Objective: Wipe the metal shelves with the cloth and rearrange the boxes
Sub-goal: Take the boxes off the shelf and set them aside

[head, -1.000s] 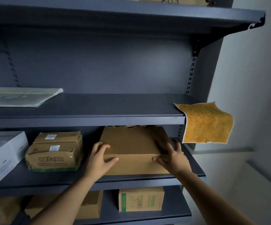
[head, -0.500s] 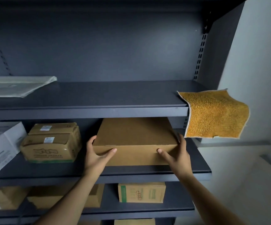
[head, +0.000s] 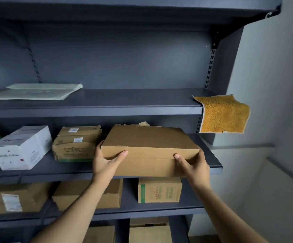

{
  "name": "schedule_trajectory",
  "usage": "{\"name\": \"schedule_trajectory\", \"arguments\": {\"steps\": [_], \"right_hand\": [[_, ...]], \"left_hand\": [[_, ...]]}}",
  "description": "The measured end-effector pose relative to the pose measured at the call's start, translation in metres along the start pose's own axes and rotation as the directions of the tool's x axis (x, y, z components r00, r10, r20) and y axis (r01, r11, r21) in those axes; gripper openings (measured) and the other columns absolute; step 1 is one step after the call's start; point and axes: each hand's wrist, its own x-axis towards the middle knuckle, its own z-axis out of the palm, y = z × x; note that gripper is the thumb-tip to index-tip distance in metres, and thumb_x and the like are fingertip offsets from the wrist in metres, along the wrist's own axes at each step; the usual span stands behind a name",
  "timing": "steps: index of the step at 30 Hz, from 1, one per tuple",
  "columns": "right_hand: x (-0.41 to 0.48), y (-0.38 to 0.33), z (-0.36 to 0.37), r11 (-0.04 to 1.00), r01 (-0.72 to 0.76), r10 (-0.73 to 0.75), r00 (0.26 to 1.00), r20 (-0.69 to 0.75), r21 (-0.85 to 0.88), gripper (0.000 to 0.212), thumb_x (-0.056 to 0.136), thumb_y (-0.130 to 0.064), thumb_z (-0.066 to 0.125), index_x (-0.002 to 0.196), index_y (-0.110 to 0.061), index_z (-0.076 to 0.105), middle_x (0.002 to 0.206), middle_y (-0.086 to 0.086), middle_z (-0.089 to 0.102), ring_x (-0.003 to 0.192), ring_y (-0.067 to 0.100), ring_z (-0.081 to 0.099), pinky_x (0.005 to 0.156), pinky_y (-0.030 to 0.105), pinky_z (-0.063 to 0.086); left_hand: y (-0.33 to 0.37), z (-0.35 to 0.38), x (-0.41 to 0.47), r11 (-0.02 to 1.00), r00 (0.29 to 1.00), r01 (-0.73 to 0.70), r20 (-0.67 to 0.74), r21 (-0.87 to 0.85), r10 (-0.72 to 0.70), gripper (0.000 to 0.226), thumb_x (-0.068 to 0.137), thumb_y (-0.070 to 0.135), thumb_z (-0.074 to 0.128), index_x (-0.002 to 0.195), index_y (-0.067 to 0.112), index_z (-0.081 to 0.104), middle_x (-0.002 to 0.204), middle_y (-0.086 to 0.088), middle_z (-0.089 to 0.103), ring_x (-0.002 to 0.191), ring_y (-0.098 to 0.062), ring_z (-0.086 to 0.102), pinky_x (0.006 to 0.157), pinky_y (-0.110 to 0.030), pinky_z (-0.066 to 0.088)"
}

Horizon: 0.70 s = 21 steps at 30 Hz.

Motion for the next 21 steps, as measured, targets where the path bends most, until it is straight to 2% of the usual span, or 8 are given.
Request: {"name": "schedule_trajectory", "arguments": {"steps": [3, 6, 7, 10, 15, 18, 21], "right_hand": [[-0.039, -0.025, -0.011, 0.999, 0.014, -0.016, 0.998, -0.055, -0.034, 0.074, 0.072, -0.061, 0.082, 0.132, -0.027, 0.054, 0.114, -0.013, 0.068, 0.106, 0.014, 0.065, 0.089, 0.039, 0.056], [-0.078, -0.052, -0.025, 0.997, 0.042, -0.048, 0.995, -0.092, -0.066, 0.069, 0.074, -0.058, 0.081, 0.127, -0.022, 0.058, 0.109, -0.010, 0.068, 0.098, 0.012, 0.063, 0.073, 0.022, 0.050], [-0.092, -0.061, -0.030, 0.996, 0.048, -0.056, 0.993, -0.102, -0.074, 0.070, 0.073, -0.060, 0.080, 0.127, -0.021, 0.058, 0.109, -0.008, 0.068, 0.096, 0.012, 0.063, 0.071, 0.020, 0.048], [-0.124, -0.088, -0.043, 0.994, 0.088, -0.098, 0.983, -0.153, -0.073, 0.074, 0.068, -0.068, 0.076, 0.124, -0.022, 0.059, 0.105, -0.008, 0.069, 0.095, 0.014, 0.063, 0.072, 0.028, 0.049], [-0.153, -0.140, -0.063, 0.983, 0.170, -0.180, 0.961, -0.208, -0.068, 0.060, 0.071, -0.064, 0.078, 0.112, -0.024, 0.060, 0.091, -0.013, 0.065, 0.085, 0.005, 0.060, 0.070, 0.031, 0.046], [-0.162, -0.166, -0.071, 0.977, 0.210, -0.214, 0.944, -0.252, -0.042, 0.055, 0.068, -0.069, 0.078, 0.100, -0.028, 0.059, 0.083, -0.013, 0.066, 0.081, 0.009, 0.063, 0.068, 0.032, 0.047], [-0.161, -0.193, -0.075, 0.961, 0.275, -0.273, 0.923, -0.271, -0.034, 0.044, 0.070, -0.063, 0.077, 0.093, -0.032, 0.055, 0.080, -0.016, 0.064, 0.076, 0.004, 0.061, 0.068, 0.030, 0.047]], "left_hand": [[0.022, -0.029, -0.023, 0.999, 1.000, -0.026, 0.006, -0.024, 0.026, 0.082, 0.061, 0.041, 0.094, 0.130, 0.019, 0.055, 0.118, -0.001, 0.067, 0.111, -0.022, 0.063, 0.095, -0.044, 0.053], [0.044, -0.058, -0.051, 0.997, 0.998, -0.056, 0.020, -0.054, 0.058, 0.079, 0.065, 0.037, 0.093, 0.130, 0.016, 0.054, 0.119, -0.001, 0.064, 0.110, -0.020, 0.060, 0.090, -0.038, 0.050], [0.051, -0.067, -0.061, 0.996, 0.997, -0.065, 0.031, -0.064, 0.068, 0.077, 0.066, 0.036, 0.093, 0.129, 0.016, 0.054, 0.118, -0.001, 0.064, 0.109, -0.020, 0.060, 0.090, -0.037, 0.049], [0.069, -0.094, -0.085, 0.991, 0.995, -0.094, 0.033, -0.094, 0.098, 0.069, 0.067, 0.035, 0.093, 0.124, 0.021, 0.056, 0.113, 0.003, 0.064, 0.105, -0.018, 0.060, 0.089, -0.036, 0.049], [0.106, -0.125, -0.108, 0.976, 0.986, -0.165, 0.017, -0.140, 0.169, 0.057, 0.068, 0.037, 0.092, 0.112, 0.023, 0.057, 0.108, 0.005, 0.066, 0.101, -0.015, 0.064, 0.083, -0.030, 0.048], [0.126, -0.137, -0.112, 0.962, 0.977, -0.212, -0.017, -0.170, 0.213, 0.059, 0.066, 0.039, 0.092, 0.113, 0.024, 0.059, 0.109, 0.007, 0.068, 0.101, -0.012, 0.065, 0.082, -0.029, 0.050], [0.149, -0.145, -0.112, 0.951, 0.968, -0.249, -0.035, -0.183, 0.247, 0.060, 0.068, 0.040, 0.091, 0.114, 0.022, 0.058, 0.109, 0.006, 0.068, 0.100, -0.011, 0.065, 0.078, -0.024, 0.049]]}}
